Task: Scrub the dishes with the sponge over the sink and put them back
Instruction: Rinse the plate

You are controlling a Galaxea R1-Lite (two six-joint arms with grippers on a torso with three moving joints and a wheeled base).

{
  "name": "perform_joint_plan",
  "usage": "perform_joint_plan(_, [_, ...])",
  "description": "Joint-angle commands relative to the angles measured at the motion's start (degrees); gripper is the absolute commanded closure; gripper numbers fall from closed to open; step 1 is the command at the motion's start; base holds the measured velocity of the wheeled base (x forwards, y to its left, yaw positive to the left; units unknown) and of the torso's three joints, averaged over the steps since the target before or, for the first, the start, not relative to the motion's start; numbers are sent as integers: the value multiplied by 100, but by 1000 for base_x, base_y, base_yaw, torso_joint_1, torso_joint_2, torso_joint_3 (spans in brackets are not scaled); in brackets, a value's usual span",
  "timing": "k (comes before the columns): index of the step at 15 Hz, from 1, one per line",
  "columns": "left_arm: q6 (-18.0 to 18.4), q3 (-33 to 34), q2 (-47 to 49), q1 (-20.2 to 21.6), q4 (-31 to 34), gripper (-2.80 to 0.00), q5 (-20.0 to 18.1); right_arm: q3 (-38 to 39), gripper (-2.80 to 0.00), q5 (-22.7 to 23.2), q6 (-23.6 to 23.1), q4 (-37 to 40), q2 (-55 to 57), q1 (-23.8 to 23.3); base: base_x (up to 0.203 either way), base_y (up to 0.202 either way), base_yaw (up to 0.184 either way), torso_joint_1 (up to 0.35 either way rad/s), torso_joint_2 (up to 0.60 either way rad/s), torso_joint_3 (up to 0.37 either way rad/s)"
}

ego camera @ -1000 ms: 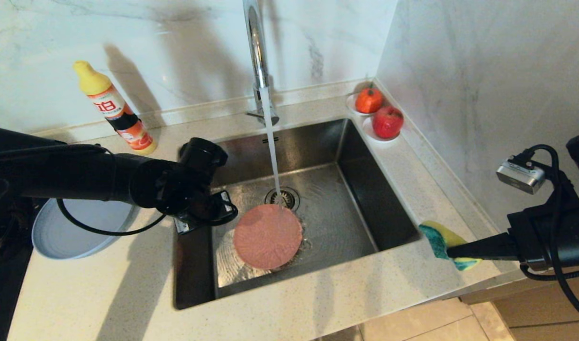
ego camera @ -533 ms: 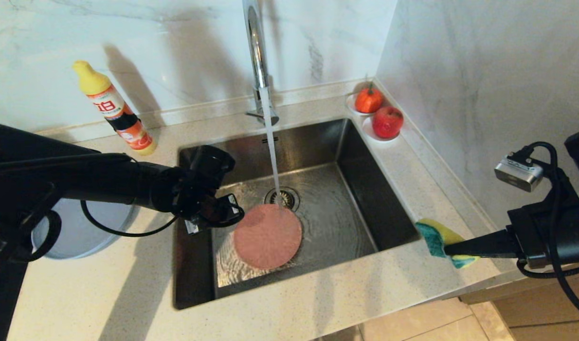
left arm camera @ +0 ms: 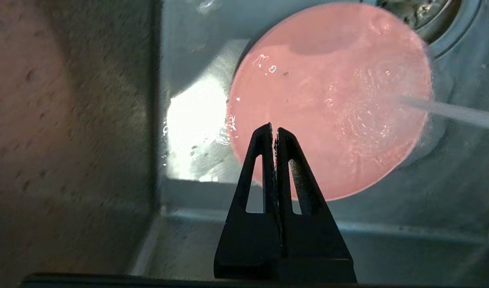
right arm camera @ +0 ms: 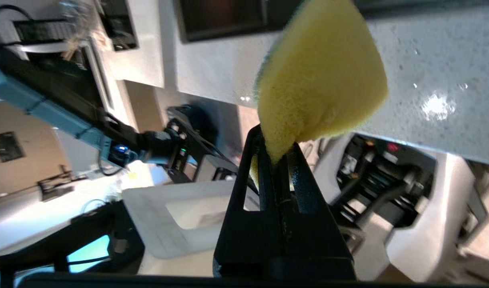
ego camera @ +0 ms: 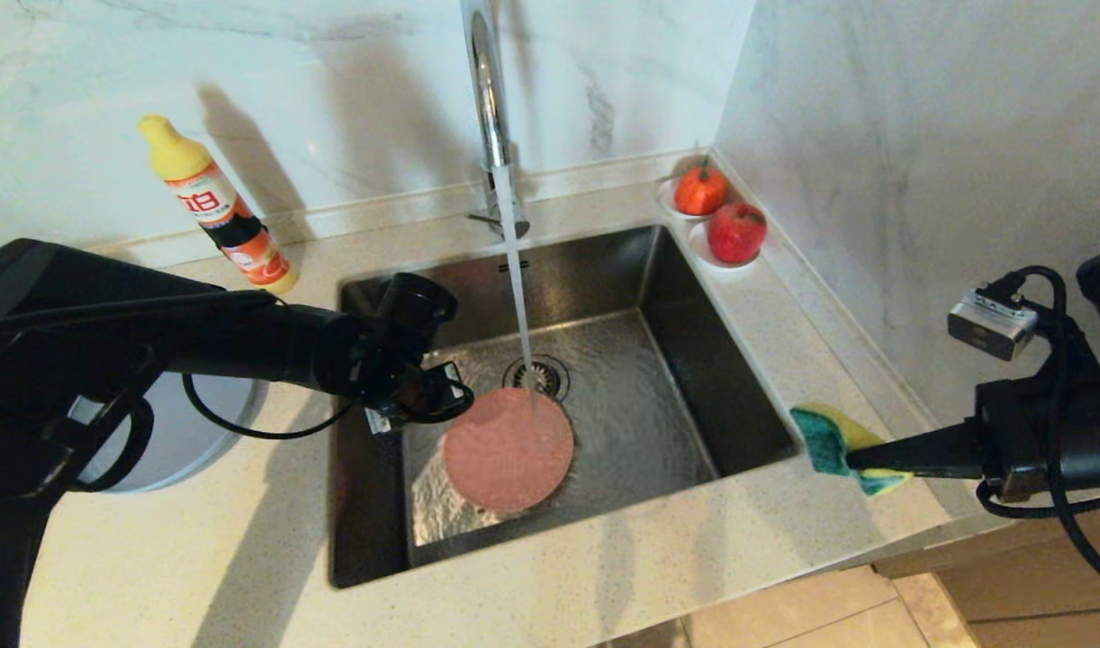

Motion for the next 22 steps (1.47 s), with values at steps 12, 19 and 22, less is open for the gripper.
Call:
perform_joint_plan(12, [280, -332, 461, 51, 31, 0, -107, 85, 0, 81, -29, -110, 184, -122, 0, 0, 0, 0, 0, 0])
perform_joint_plan(19, [534, -295, 410, 90, -22, -280, -188, 140, 0, 81, -29, -101, 202, -131, 0, 0, 0, 0, 0, 0])
perform_joint_plan(22, [515, -344, 486, 90, -43, -280, -192, 199, 0, 72, -45, -110, 193, -131, 0, 0, 0, 0, 0, 0])
